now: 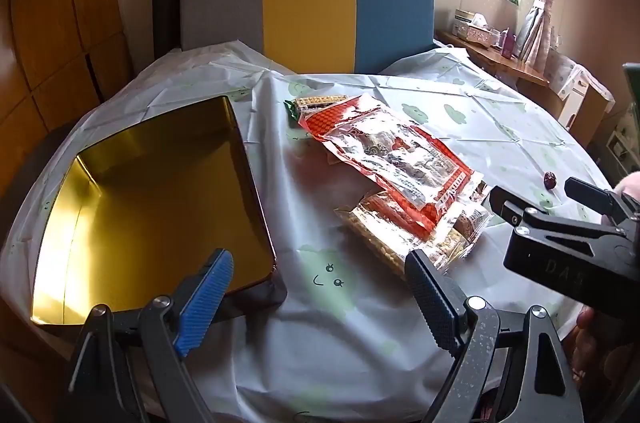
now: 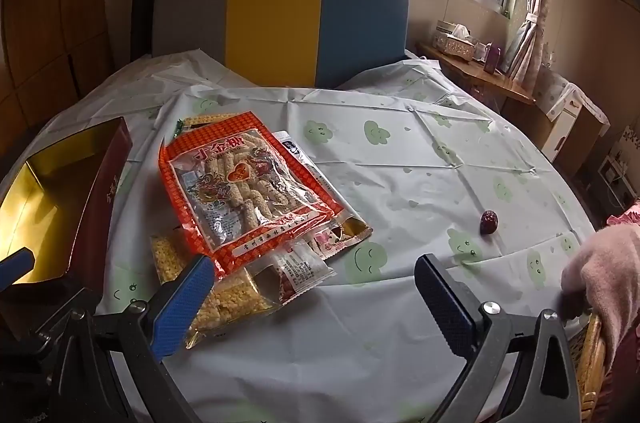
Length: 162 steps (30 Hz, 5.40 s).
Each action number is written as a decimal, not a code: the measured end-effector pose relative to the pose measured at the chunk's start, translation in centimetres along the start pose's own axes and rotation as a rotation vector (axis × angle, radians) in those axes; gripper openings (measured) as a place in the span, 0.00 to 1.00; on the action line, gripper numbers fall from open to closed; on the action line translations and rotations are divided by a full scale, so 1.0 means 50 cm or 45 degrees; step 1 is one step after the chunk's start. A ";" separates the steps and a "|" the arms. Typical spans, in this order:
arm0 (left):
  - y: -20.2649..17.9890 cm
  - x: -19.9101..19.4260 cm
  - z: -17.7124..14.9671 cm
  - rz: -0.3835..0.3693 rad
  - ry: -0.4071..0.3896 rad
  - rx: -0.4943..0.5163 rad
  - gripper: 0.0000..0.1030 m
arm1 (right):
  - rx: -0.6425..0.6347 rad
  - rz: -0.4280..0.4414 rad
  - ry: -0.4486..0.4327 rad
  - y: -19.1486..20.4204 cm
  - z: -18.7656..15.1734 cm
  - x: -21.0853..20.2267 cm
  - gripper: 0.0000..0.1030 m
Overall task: Organize snacks
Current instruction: 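Move the left tool toward the large orange-red candy bag, then grasp the orange-red candy bag with the left tool and lift it, then carry the orange-red bag into the gold box and open the left tool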
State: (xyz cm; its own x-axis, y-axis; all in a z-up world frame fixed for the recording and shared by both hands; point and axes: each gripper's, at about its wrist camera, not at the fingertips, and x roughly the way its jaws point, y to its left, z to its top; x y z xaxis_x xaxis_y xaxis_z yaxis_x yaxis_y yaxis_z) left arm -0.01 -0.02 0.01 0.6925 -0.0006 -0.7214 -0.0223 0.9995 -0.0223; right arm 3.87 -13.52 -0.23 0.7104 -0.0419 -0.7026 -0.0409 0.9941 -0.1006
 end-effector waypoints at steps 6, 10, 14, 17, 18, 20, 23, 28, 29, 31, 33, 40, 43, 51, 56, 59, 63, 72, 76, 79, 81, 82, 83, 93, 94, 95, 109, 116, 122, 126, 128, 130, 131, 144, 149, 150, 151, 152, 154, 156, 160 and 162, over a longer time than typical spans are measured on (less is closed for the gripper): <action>-0.004 -0.003 -0.002 0.002 0.005 -0.005 0.86 | -0.002 -0.008 -0.014 -0.008 0.012 -0.002 0.98; -0.002 0.006 -0.001 0.002 0.009 -0.008 0.86 | -0.002 -0.022 -0.026 -0.017 0.024 -0.001 0.98; -0.006 0.007 -0.004 0.011 0.012 -0.013 0.86 | -0.002 -0.040 -0.040 -0.032 0.038 0.000 0.98; 0.003 0.015 -0.002 -0.006 0.014 -0.020 0.86 | 0.004 -0.051 -0.046 -0.046 0.051 0.002 0.98; 0.002 0.016 -0.003 -0.008 0.015 -0.017 0.86 | 0.002 -0.055 -0.051 -0.049 0.056 0.003 0.98; -0.002 0.016 -0.004 -0.022 0.023 -0.006 0.86 | -0.001 -0.060 -0.061 -0.057 0.069 0.004 0.98; -0.009 0.013 -0.005 -0.020 0.017 0.019 0.86 | -0.002 -0.064 -0.076 -0.070 0.089 0.006 0.98; -0.012 0.019 -0.002 0.001 0.050 0.049 0.86 | 0.020 -0.062 -0.101 -0.108 0.134 0.020 0.98; -0.012 0.020 0.000 0.004 0.057 0.053 0.86 | 0.022 -0.060 -0.102 -0.118 0.142 0.027 0.98; -0.013 0.021 0.002 -0.012 0.055 0.047 0.86 | 0.029 -0.048 -0.094 -0.138 0.156 0.045 0.98; -0.017 0.024 0.005 -0.020 0.039 0.059 0.85 | 0.045 -0.030 -0.078 -0.159 0.166 0.067 0.98; -0.018 0.056 0.051 -0.191 0.051 0.000 0.58 | 0.188 0.035 -0.005 -0.213 0.168 0.119 0.98; -0.017 0.091 0.074 -0.279 0.124 -0.069 0.40 | 0.214 0.054 -0.017 -0.218 0.168 0.116 0.98; -0.032 0.163 0.107 -0.325 0.248 -0.178 0.33 | 0.289 0.114 -0.024 -0.229 0.171 0.118 0.98; -0.037 0.218 0.124 -0.286 0.294 -0.213 0.33 | 0.283 0.124 -0.026 -0.226 0.175 0.121 0.98; -0.035 0.244 0.135 -0.281 0.308 -0.236 0.33 | 0.295 0.137 -0.026 -0.228 0.175 0.120 0.98; -0.030 0.268 0.141 -0.287 0.312 -0.263 0.24 | 0.298 0.146 -0.021 -0.227 0.176 0.123 0.98; -0.010 0.279 0.134 -0.311 0.310 -0.319 0.10 | 0.251 0.118 -0.018 -0.212 0.174 0.127 0.98; -0.002 0.283 0.131 -0.289 0.309 -0.347 0.44 | 0.259 0.128 0.006 -0.214 0.174 0.133 0.98; 0.005 0.292 0.135 -0.302 0.320 -0.391 0.45 | 0.256 0.131 0.010 -0.213 0.173 0.133 0.98; 0.005 0.296 0.137 -0.306 0.321 -0.400 0.44 | 0.252 0.130 0.019 -0.211 0.172 0.136 0.98; 0.003 0.297 0.138 -0.308 0.320 -0.399 0.44 | 0.250 0.131 0.023 -0.211 0.172 0.137 0.98; 0.001 0.299 0.139 -0.311 0.320 -0.396 0.44 | 0.247 0.131 0.029 -0.209 0.171 0.139 0.98; -0.030 0.299 0.176 -0.343 0.251 -0.319 0.00 | 0.179 0.120 0.066 -0.186 0.168 0.152 0.98; -0.031 0.290 0.181 -0.348 0.234 -0.311 0.00 | 0.174 0.118 0.066 -0.184 0.167 0.153 0.98; -0.033 0.279 0.188 -0.351 0.219 -0.300 0.00 | 0.169 0.114 0.065 -0.183 0.167 0.154 0.98; -0.002 0.141 0.277 -0.384 -0.027 -0.198 0.00 | 0.146 0.089 0.077 -0.179 0.165 0.158 0.98; 0.054 0.081 0.301 -0.367 -0.104 -0.245 0.00 | 0.125 0.068 0.076 -0.175 0.162 0.158 0.98; 0.125 0.005 0.315 -0.335 -0.209 -0.293 0.00 | 0.106 0.053 0.078 -0.171 0.160 0.159 0.98; 0.200 -0.039 0.306 -0.275 -0.250 -0.359 0.00 | 0.098 0.047 0.078 -0.169 0.159 0.158 0.98; 0.240 -0.054 0.294 -0.229 -0.257 -0.386 0.00 | 0.093 0.043 0.075 -0.168 0.159 0.157 0.98; 0.271 -0.062 0.283 -0.188 -0.259 -0.411 0.00 | 0.086 0.038 0.073 -0.166 0.159 0.157 0.98; 0.286 -0.060 0.275 -0.169 -0.248 -0.424 0.00 | 0.083 0.036 0.074 -0.165 0.159 0.157 0.98; 0.399 0.028 0.161 0.008 -0.062 -0.596 0.00 | 0.007 0.289 0.136 -0.117 0.145 0.159 0.91; 0.402 0.029 0.159 0.025 -0.074 -0.597 0.00 | -0.107 0.351 0.164 -0.070 0.133 0.160 0.91; 0.401 0.029 0.161 0.033 -0.076 -0.592 0.01 | -0.121 0.361 0.171 -0.065 0.130 0.160 0.91; 0.401 0.030 0.162 0.065 -0.079 -0.587 0.01 | -0.135 0.371 0.177 -0.059 0.128 0.159 0.91; 0.402 0.031 0.165 0.105 -0.080 -0.587 0.01 | -0.145 0.387 0.184 -0.055 0.124 0.159 0.91; 0.411 0.031 0.167 0.155 -0.077 -0.598 0.01 | -0.167 0.425 0.200 -0.047 0.120 0.158 0.91; 0.422 0.029 0.162 0.180 -0.070 -0.623 0.01 | -0.197 0.484 0.231 -0.034 0.116 0.159 0.91; 0.439 0.028 0.149 0.229 -0.063 -0.631 0.01 | -0.283 0.582 0.274 0.000 0.104 0.152 0.91; 0.448 0.026 0.144 0.238 -0.061 -0.648 0.03 | -0.322 0.633 0.307 0.019 0.093 0.150 0.91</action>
State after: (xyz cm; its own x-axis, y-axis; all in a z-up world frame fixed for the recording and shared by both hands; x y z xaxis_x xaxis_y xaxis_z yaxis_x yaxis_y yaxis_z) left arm 5.57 22.62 3.54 0.6749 0.1890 -0.7133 -0.4863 0.8410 -0.2373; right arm 12.43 -12.43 -2.29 0.3853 0.3704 -0.8452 -0.5138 0.8469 0.1369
